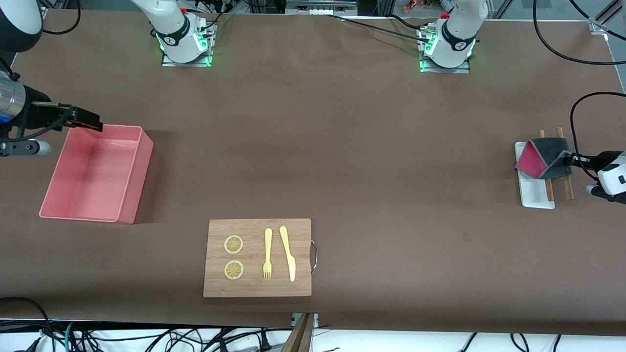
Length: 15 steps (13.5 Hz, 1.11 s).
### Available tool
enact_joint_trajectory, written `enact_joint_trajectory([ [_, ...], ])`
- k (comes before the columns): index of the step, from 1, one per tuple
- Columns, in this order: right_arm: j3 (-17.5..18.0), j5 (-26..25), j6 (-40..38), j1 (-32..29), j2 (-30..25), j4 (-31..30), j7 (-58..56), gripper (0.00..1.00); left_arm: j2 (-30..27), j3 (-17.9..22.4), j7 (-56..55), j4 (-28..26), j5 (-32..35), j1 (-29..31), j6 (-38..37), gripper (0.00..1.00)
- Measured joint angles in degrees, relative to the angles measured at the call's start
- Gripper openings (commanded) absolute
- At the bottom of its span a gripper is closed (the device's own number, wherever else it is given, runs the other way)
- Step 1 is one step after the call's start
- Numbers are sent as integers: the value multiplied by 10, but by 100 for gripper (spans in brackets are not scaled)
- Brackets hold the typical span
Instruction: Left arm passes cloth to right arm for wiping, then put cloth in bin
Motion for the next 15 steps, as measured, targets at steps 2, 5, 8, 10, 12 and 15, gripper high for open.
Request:
enact_joint_trajectory([
  [2, 3, 3, 19, 15, 8, 0, 5, 99, -1, -1, 0, 2, 0, 0, -1, 0],
  [5, 4, 35, 36, 37, 21, 0, 72, 99, -15, -11, 0, 39, -26, -2, -58, 0],
  [8, 4, 89, 55, 41, 37, 0, 139, 99, -30, -25, -17, 116, -55, -39, -159, 0],
  [10, 5, 113, 90, 54, 53, 0, 186, 99, -35, -27, -82, 164, -111, -92, -236, 0],
  [12, 5, 131, 126, 81, 72, 0, 254, 99, -36, -29, -191, 199, -200, -153, -276, 0],
  [15, 6, 158, 173, 117, 90, 0, 363, 99, -30, -29, -372, 208, -370, -226, -277, 0],
])
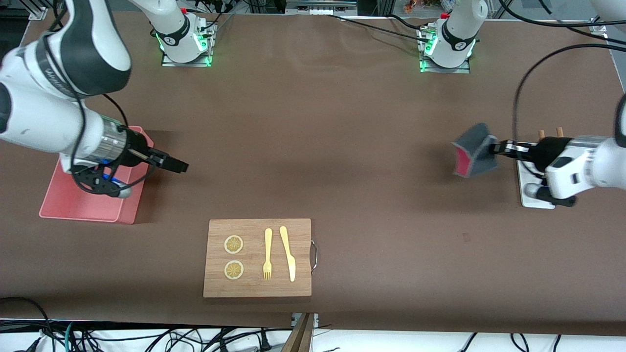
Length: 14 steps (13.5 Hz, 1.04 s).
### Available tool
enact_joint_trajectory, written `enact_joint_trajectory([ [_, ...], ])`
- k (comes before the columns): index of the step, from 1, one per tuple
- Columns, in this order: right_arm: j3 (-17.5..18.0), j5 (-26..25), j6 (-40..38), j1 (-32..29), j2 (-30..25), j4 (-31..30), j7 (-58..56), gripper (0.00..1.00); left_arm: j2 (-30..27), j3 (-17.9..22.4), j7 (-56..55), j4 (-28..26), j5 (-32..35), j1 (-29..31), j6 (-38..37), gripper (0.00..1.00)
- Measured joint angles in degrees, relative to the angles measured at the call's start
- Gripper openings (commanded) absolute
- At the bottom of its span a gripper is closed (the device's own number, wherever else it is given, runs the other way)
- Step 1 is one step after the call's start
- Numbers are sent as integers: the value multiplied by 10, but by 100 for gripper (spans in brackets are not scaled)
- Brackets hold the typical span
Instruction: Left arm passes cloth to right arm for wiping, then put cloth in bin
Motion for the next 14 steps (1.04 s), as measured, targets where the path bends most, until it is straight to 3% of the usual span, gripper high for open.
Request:
enact_joint_trajectory([
  [3, 1, 23, 54, 32, 15, 0, 96, 99, 30, 0, -144, -1, -149, -69, 84, 0],
  [8, 1, 36, 146, 92, 52, 0, 236, 99, 60, 0, -309, 0, -299, -188, 294, 0],
  [12, 1, 44, 152, 116, 60, 0, 275, 99, 83, 0, -349, 0, -373, -254, 448, 0],
  [14, 1, 59, 138, 117, 59, 0, 276, 99, 93, 0, -349, 0, -388, -269, 477, 0],
])
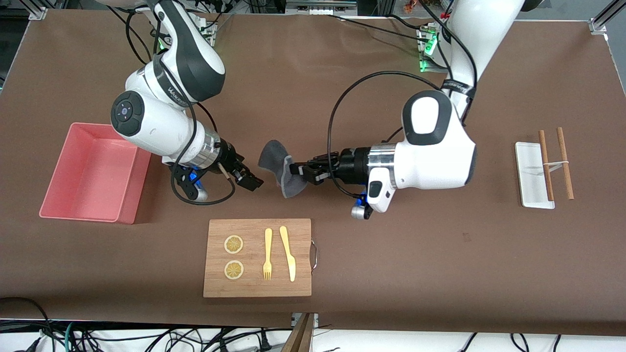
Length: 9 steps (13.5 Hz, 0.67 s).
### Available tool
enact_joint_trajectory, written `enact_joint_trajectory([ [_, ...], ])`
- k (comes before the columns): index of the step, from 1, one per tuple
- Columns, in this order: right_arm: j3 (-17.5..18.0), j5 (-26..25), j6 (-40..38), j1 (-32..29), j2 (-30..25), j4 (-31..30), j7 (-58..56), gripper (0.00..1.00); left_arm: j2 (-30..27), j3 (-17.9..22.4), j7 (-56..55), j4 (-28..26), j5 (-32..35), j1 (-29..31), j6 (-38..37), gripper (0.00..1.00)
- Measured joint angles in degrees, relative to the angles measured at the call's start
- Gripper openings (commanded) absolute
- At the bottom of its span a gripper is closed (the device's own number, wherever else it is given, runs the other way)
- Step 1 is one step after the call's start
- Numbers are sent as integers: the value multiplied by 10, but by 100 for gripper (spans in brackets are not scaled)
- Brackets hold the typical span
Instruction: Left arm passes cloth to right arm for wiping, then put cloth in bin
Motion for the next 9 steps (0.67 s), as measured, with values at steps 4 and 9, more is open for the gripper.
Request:
enact_joint_trajectory([
  [4, -1, 34, -13, 0, -1, 2, 17, 99, 2, 3, -5, 2, -1, -1, 3, 0],
  [9, -1, 82, -17, 0, 0, 1, 62, 88, 2, 3, -6, 2, -1, -1, 3, 0],
])
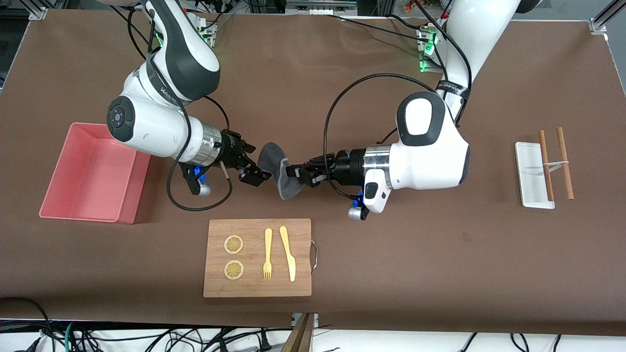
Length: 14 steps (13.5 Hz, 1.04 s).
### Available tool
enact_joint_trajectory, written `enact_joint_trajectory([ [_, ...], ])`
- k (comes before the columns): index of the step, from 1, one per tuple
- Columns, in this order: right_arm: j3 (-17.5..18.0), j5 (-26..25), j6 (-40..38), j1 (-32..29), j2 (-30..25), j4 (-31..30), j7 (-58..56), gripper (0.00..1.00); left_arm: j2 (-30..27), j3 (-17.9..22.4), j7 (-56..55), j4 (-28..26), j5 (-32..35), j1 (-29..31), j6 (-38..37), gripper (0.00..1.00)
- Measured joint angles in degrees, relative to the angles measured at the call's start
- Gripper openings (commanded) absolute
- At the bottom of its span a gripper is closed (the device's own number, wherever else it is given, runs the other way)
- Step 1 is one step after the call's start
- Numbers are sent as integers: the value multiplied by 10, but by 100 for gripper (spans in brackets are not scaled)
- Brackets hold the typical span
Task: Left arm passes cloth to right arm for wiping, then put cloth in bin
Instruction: 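Grasp the cloth with the right gripper and open the left gripper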
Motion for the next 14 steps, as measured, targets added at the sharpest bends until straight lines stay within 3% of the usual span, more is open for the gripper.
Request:
enact_joint_trajectory([
  [1, 0, 5, -1, 0, 1, -1, 10, 74, 0, 0, 0, 0, 0, 0, 0, 0],
  [3, 0, 28, -1, 1, 3, -2, 26, 32, 0, 1, 0, 0, 0, 0, 0, 0],
  [4, 0, 44, -2, 3, 4, -2, 29, 4, 0, 1, 0, 0, 0, 0, 0, 0],
  [7, 0, 78, -1, 4, 9, -3, 32, 0, 0, 2, -1, 0, 0, 1, 0, 0],
  [14, 0, 83, -1, 4, 9, -3, 34, 0, 0, 4, -1, 0, 0, 3, 0, 0],
])
